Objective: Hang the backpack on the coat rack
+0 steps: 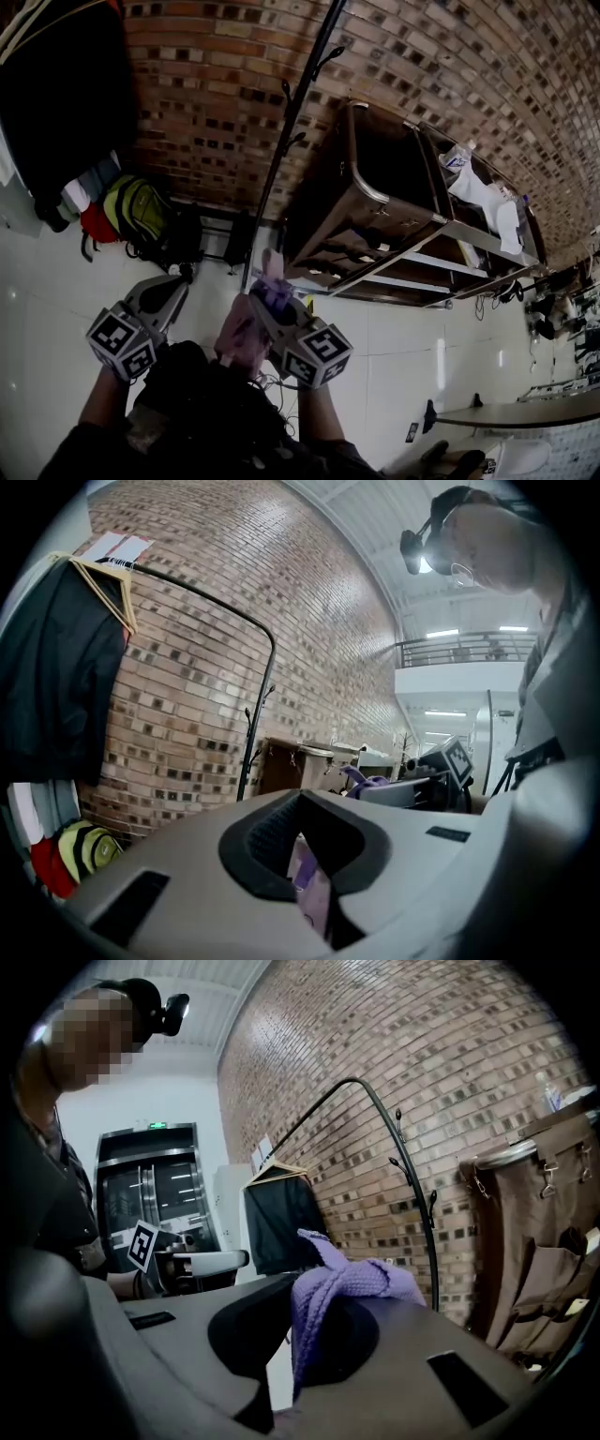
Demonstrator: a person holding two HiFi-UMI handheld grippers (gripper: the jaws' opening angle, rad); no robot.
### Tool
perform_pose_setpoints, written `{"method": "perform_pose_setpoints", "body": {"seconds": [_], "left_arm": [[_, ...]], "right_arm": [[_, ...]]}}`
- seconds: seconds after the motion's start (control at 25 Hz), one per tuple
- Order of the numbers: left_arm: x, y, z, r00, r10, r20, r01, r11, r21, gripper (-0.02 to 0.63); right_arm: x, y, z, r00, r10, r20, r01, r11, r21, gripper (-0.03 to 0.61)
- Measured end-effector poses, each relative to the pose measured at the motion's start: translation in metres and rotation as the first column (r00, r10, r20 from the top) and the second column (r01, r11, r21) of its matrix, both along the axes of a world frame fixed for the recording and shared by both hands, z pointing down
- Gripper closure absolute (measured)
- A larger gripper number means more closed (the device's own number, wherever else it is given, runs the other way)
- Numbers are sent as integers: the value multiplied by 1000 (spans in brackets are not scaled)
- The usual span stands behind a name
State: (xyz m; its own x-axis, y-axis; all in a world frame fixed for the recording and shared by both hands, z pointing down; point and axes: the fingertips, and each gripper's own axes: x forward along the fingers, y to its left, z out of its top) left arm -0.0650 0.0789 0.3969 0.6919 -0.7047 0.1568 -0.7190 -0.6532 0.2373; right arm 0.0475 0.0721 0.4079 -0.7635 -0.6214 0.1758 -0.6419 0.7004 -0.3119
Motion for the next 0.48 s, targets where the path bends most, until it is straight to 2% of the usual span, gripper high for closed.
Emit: {"method": "perform_pose_setpoints", "body": {"seconds": [0.16, 0.32, 0.48], "left_arm": [[4, -27, 1, 1000, -6, -12, 6, 1000, 1, 589], [14, -64, 10, 1000, 21, -18, -21, 1000, -2, 589], [26, -115, 10, 998, 61, -27, -61, 998, 12, 589]], "right_arm": [[8, -23, 6, 1000, 16, -6, -16, 1000, -13, 575], [12, -46, 9, 1000, 8, 14, -8, 1000, -24, 575], [23, -85, 13, 999, 44, 29, -43, 998, -35, 575]]}}
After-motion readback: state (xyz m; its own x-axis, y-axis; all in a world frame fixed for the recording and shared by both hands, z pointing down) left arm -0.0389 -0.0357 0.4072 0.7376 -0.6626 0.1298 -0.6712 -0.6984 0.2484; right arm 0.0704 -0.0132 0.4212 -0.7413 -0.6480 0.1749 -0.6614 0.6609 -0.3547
